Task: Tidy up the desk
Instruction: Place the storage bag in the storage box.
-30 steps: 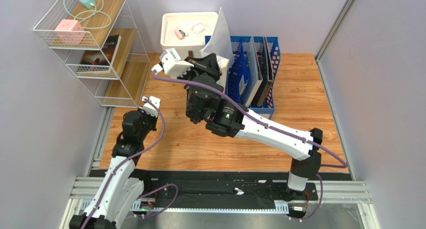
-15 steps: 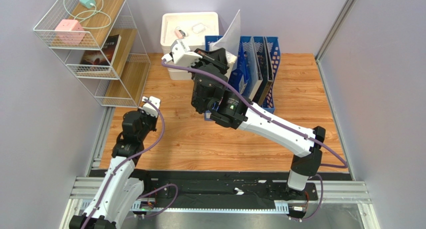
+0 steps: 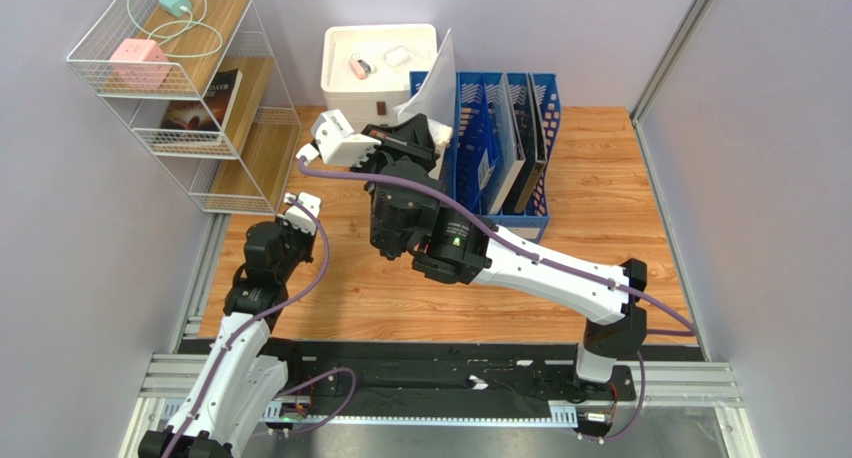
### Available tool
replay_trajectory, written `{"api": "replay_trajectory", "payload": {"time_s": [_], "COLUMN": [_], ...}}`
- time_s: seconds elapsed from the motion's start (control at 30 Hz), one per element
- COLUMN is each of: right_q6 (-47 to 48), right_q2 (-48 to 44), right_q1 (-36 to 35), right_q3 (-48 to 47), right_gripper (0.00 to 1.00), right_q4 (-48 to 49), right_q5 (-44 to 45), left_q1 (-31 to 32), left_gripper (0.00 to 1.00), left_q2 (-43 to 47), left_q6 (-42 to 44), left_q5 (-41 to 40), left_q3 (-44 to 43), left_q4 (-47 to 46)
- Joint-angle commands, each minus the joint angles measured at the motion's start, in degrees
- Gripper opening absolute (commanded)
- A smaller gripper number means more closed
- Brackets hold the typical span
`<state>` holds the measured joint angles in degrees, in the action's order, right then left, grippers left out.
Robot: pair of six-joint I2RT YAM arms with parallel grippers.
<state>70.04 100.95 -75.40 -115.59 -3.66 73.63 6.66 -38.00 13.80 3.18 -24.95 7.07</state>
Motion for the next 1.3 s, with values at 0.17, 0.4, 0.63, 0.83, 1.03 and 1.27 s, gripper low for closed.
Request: {"api": "replay_trajectory", "payload": {"time_s": [0.17, 0.4, 0.63, 0.83, 1.03, 1.27], "right_q6": [5.8, 2.3, -2.8, -6.7, -11.1, -13.8], "right_q2": [-2.5, -3.0, -5.8, -5.9, -3.5, 2.3], "right_q1": [-0.7, 2.0, 7.9, 11.9, 15.4, 20.1], "right_q3": [-1.6, -1.1, 3.9, 3.7, 1.5, -2.7], "right_gripper": [0.0, 0.0, 0.0, 0.0, 0.0, 0.0], "right_q4": [5.9, 1.6, -3.0, -7.7, -12.8, -15.5], "right_q5": [0.6, 0.2, 0.4, -0.8, -1.9, -1.9], "left_q1": [-0.4, -0.4, -0.4, -0.4, -0.4, -0.4], "left_gripper": [0.32, 0.32, 0.33, 0.33, 0.33, 0.33], "left_q2": [0.7, 0.6, 0.6, 0.5, 0.4, -0.1], "left_q6": [0.6, 0.7, 0.7, 0.7, 0.9, 1.0], "left_q5": [0.9, 0.8, 0.9, 0.9, 0.9, 1.0], "left_q3": [-1.9, -1.8, -1.8, -1.8, -1.8, -1.9], "left_q4": [-0.6, -0.7, -0.7, -0.7, -0.9, -0.9]}}
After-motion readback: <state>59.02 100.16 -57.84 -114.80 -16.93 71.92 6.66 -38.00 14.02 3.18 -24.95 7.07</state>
